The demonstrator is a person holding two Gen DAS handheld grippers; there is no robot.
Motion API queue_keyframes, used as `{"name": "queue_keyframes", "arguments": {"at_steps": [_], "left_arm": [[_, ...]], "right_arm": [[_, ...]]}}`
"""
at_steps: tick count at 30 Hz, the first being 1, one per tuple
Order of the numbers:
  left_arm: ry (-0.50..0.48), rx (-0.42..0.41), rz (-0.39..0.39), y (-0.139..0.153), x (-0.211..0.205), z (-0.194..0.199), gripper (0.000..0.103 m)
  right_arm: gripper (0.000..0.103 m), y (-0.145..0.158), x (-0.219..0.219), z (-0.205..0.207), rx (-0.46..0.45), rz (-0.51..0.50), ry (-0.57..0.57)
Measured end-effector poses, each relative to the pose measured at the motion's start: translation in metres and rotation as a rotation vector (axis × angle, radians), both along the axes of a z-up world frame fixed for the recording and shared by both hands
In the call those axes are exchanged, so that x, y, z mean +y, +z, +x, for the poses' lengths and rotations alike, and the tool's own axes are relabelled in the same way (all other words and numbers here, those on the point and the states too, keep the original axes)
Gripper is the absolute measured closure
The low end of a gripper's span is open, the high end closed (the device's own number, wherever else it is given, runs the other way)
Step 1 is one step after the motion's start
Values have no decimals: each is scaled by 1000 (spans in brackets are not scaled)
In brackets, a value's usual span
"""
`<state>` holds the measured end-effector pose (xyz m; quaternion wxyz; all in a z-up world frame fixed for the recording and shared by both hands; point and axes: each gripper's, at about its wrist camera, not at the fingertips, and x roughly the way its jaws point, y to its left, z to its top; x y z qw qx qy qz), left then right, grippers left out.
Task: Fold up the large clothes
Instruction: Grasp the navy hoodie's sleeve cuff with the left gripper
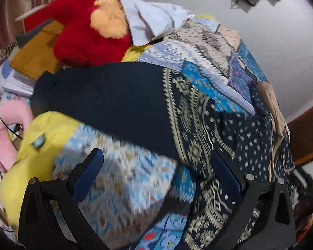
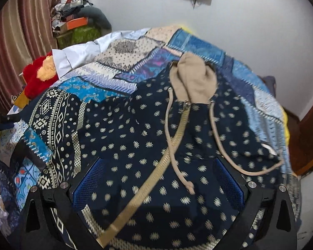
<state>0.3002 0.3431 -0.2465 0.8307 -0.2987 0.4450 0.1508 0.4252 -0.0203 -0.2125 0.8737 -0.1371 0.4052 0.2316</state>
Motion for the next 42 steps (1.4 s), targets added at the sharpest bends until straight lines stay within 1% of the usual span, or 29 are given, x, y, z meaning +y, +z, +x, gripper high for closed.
{"name": "queue_keyframes", "arguments": {"at_steps": [4, 6, 7, 8, 9, 10, 11, 12, 13, 14, 15, 16, 17, 19, 21, 24, 27, 28, 30, 32, 35, 38, 40, 42], "left_arm": [[45, 7, -47, -9, 14, 17, 1], [60, 14, -45, -11, 18, 26, 1], [68, 16, -36, -12, 20, 30, 4], [77, 20, -22, -12, 22, 33, 13], [88, 32, 4, -12, 23, 37, 19], [100, 51, 35, -12, 25, 40, 32], [106, 66, 73, -10, 25, 44, 40], [100, 67, 97, -8, 24, 46, 44], [95, 65, 118, -5, 22, 48, 54], [88, 67, 152, -1, 19, 51, 67], [80, 73, 195, 4, 14, 54, 75], [61, 84, 256, 10, 7, 58, 90], [42, 94, 304, 16, 0, 62, 94], [11, 85, 355, 28, -12, 69, 95], [-19, 53, 383, 45, -25, 74, 97], [-77, -20, 384, 69, -47, 78, 98], [-176, -95, 398, 92, -88, 85, 98], [-215, -111, 400, 95, -102, 86, 98], [-287, -114, 414, 95, -135, 92, 98], [-350, -105, 405, 84, -160, 98, 98], [-434, -49, 376, 55, -194, 107, 98], [-495, 44, 290, 14, -216, 114, 98], [-521, 94, 269, -8, -232, 112, 95], [-541, 152, 262, -28, -241, 111, 89]], "right_arm": [[0, -6, 7, 14, 47, 22, 16], [0, -7, 11, 15, 62, 36, 30], [0, -6, 13, 15, 65, 41, 35], [0, -5, 14, 13, 66, 46, 40], [0, -4, 15, 12, 67, 48, 47], [0, -3, 15, 11, 68, 46, 52], [0, -1, 16, 9, 64, 45, 58], [0, 1, 16, 7, 59, 43, 61], [0, 3, 15, 5, 53, 42, 61], [0, 6, 14, 3, 46, 43, 60], [0, 8, 12, 1, 41, 45, 58], [0, 10, 9, -1, 37, 49, 57], [0, 13, 6, -2, 34, 53, 53], [0, 18, 1, -5, 31, 61, 48], [0, 24, -6, -8, 25, 71, 42], [0, 35, -16, -13, 9, 86, 34], [0, 46, -26, -19, -12, 102, 28], [0, 49, -29, -21, -18, 106, 25], [0, 55, -36, -24, -25, 112, 20], [0, 59, -43, -28, -26, 115, 12], [0, 62, -55, -33, -23, 126, -4], [0, 63, -72, -39, -17, 126, -25], [0, 63, -83, -42, -13, 124, -39], [0, 62, -95, -44, -4, 120, -58]]}}
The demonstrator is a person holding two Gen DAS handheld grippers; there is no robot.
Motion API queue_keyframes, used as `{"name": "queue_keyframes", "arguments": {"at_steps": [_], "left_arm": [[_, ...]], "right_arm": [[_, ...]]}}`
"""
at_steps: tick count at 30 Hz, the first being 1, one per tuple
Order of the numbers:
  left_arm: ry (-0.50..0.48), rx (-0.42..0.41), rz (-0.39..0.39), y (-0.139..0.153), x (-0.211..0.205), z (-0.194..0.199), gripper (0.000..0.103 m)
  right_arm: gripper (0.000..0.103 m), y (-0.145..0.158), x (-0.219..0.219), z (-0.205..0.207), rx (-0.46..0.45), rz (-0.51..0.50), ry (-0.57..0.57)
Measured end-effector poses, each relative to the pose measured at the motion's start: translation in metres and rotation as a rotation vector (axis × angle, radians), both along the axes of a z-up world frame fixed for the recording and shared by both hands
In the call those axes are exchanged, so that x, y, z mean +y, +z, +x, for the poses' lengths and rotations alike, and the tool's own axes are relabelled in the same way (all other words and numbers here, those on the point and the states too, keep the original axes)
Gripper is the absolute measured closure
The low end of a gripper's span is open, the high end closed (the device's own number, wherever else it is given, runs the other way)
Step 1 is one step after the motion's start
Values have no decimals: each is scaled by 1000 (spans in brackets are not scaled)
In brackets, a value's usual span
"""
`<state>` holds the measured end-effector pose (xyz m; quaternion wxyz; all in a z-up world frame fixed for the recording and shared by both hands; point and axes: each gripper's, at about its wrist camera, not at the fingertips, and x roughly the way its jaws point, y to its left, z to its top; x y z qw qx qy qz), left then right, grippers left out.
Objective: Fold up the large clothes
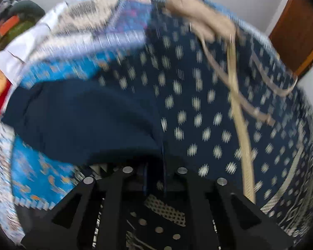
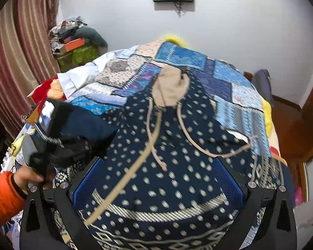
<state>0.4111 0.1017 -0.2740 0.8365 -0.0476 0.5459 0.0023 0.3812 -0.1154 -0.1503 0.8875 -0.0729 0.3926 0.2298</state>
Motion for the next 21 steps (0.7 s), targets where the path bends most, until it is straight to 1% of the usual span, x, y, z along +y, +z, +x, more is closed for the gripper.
{"name": "queue_keyframes", "arguments": {"at_steps": [2, 3, 5, 7, 8, 9, 11, 13, 14, 16, 18, 20, 21], "left_arm": [[3, 50, -11, -12, 0, -4, 64], [23, 46, -8, -12, 3, -9, 61], [27, 35, -42, -6, 11, -17, 45], [37, 26, -104, 6, 23, -26, 40], [43, 13, -122, 15, 32, -31, 36], [54, -8, -127, 26, 43, -36, 33], [93, -61, -126, 45, 66, -44, 23], [142, -100, -136, 58, 90, -46, 19], [172, -114, -145, 61, 106, -47, 19], [239, -124, -162, 60, 132, -47, 19], [316, -115, -192, 53, 162, -40, 19], [388, -94, -256, 38, 189, -33, 19], [410, -86, -286, 32, 196, -30, 20]], "right_arm": [[0, -1, -11, -1, 16, 3, -20], [0, -2, -17, -1, 28, 8, -28], [0, -5, -26, 1, 59, 26, -39], [0, -9, -33, 3, 82, 40, -53], [0, -11, -36, 4, 91, 47, -62], [0, -13, -38, 4, 97, 50, -68], [0, -19, -41, 8, 113, 60, -77], [0, -24, -41, 11, 126, 70, -85], [0, -26, -40, 12, 132, 74, -87], [0, -31, -39, 17, 146, 85, -93], [0, -37, -38, 21, 161, 96, -97], [0, -42, -36, 26, 172, 102, -100], [0, -45, -35, 29, 177, 103, -101]]}}
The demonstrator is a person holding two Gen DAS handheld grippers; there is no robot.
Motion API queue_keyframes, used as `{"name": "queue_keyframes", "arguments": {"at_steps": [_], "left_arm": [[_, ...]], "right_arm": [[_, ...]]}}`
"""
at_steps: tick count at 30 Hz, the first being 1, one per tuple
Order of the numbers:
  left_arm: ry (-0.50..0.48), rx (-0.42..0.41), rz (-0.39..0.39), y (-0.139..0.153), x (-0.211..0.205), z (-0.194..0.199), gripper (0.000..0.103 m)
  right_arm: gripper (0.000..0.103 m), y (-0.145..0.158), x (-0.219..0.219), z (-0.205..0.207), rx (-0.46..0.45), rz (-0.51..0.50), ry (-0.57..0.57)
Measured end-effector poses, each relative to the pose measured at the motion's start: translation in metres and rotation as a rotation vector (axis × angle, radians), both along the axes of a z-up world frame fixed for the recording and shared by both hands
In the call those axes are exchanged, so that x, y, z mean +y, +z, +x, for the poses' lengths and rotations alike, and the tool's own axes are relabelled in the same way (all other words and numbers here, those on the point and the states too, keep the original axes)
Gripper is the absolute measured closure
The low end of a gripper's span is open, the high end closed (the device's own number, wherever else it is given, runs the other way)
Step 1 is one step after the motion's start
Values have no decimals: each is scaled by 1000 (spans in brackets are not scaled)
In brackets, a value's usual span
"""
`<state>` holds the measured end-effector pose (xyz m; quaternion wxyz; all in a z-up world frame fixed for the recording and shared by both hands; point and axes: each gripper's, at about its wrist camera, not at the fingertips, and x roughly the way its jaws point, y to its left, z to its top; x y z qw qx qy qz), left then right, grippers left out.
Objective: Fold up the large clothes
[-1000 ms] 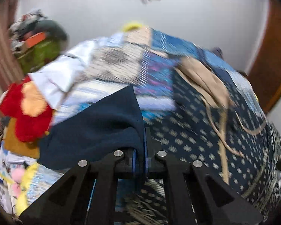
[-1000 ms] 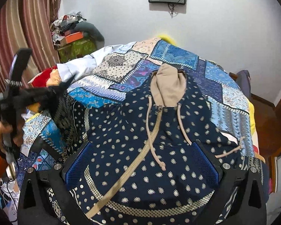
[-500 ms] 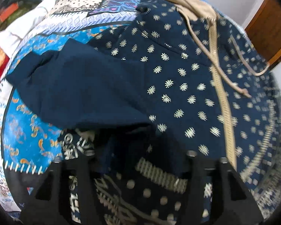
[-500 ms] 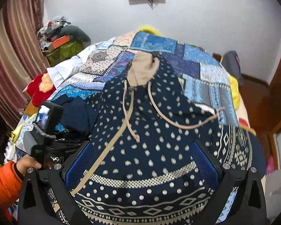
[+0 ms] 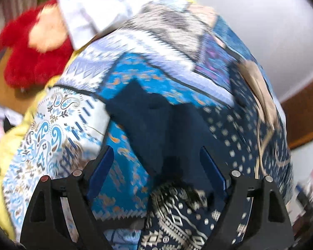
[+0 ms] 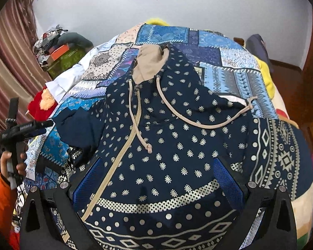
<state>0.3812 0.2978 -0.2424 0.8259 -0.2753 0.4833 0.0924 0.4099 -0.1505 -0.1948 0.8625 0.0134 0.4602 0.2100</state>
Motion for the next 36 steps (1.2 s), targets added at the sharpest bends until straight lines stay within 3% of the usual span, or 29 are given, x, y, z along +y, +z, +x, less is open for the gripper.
{"name": "queue_keyframes", "arguments": {"at_steps": [3, 7, 9, 10, 12, 15, 18, 22, 25, 29, 32, 36], "left_arm": [[46, -3, -94, -16, 21, 14, 26], [97, -18, -146, -29, 32, 27, 46], [112, -6, -107, -32, 31, 37, 69], [116, 20, -76, -35, 31, 43, 95], [118, 50, -50, -37, 28, 48, 97], [92, 11, 55, -13, 9, 49, 97], [-12, -67, 233, 38, -36, 52, 97], [-172, -209, 350, 110, -108, 49, 97], [-292, -314, 354, 158, -172, 46, 97], [-417, -383, 293, 188, -244, 53, 97], [-509, -396, 258, 191, -302, 60, 97], [-627, -336, 257, 160, -376, 69, 97]], "right_arm": [[0, -7, 1, 6, 14, 5, -7], [0, -14, 1, 15, 39, 26, -18], [0, -16, 0, 18, 47, 36, -20], [0, -16, 0, 19, 49, 40, -21], [0, -16, -2, 19, 45, 40, -21], [0, -13, -6, 17, 27, 24, -21], [0, -8, -12, 12, 5, 11, -23], [0, 0, -27, 6, -12, 7, -41], [0, 8, -41, 2, -26, 24, -58], [0, 28, -69, -9, -62, 56, -99], [0, 40, -93, -16, -88, 62, -133], [0, 50, -126, -27, -109, 44, -177]]}}
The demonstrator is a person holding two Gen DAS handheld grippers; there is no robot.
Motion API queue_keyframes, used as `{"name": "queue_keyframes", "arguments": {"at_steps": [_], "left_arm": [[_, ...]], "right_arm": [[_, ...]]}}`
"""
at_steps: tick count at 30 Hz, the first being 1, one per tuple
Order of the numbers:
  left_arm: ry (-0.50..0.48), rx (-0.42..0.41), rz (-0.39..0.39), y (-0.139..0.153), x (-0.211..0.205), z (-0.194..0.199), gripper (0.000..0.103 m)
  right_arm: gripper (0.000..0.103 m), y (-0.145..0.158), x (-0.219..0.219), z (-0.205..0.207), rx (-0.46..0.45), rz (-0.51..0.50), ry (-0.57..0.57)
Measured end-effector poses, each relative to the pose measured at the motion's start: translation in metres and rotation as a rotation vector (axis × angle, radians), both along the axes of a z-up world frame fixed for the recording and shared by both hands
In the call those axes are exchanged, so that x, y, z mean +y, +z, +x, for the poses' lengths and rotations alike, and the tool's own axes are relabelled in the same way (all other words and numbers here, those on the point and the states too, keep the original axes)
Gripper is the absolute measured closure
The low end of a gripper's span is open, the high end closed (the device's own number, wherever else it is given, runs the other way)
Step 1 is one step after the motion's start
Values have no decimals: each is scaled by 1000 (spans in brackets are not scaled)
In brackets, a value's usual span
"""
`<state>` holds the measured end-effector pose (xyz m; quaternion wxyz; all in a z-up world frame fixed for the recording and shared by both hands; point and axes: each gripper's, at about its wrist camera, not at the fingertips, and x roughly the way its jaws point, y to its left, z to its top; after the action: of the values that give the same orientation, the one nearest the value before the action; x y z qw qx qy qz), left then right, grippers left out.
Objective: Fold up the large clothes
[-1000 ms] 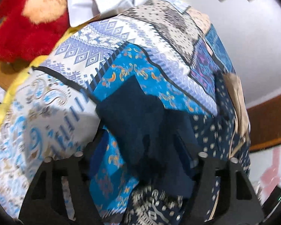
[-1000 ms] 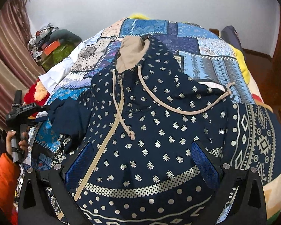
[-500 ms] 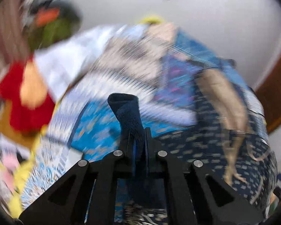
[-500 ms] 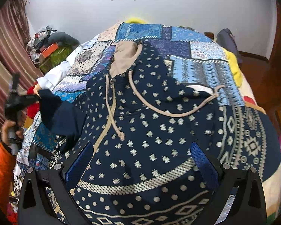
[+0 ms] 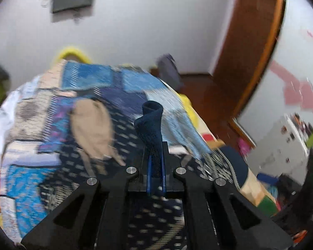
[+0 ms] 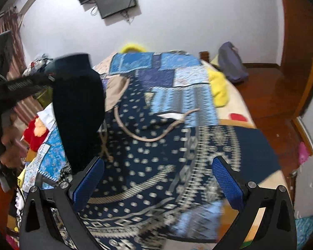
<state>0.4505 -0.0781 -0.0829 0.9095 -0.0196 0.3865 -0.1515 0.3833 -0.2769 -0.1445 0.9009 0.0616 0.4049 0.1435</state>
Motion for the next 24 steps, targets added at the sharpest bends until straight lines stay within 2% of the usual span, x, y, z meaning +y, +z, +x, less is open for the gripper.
{"name": "queue_keyframes", "arguments": {"at_steps": [3, 6, 9, 10, 12, 13, 14, 15, 17, 20, 24], "left_arm": [[-57, 52, 68, -38, -36, -1, 97], [-110, 138, 128, -85, -61, -7, 97], [-174, 245, 128, -117, -73, -15, 96], [-192, 273, 126, -122, -76, -17, 93], [-233, 310, 109, -126, -77, -24, 82], [-250, 317, 95, -123, -75, -26, 69], [-258, 315, 85, -118, -71, -28, 62], [-257, 298, 66, -109, -64, -31, 49], [-233, 233, 31, -88, -44, -38, 34], [-153, 165, 31, -67, 0, -42, 25], [-4, 125, 144, -76, 70, -42, 19]], "right_arm": [[0, 2, -24, -7, 4, -17, -33], [0, 1, -41, -15, 10, -40, -54], [0, -5, -50, -20, 27, -61, -62], [0, -7, -52, -21, 34, -68, -64], [0, -11, -52, -20, 43, -76, -65], [0, -13, -51, -20, 44, -78, -66], [0, -15, -49, -19, 46, -80, -66], [0, -16, -47, -17, 48, -80, -64], [0, -17, -41, -13, 49, -75, -56], [0, -22, -26, -1, 53, -79, -36], [0, -32, 2, 17, 71, -91, 6]]}}
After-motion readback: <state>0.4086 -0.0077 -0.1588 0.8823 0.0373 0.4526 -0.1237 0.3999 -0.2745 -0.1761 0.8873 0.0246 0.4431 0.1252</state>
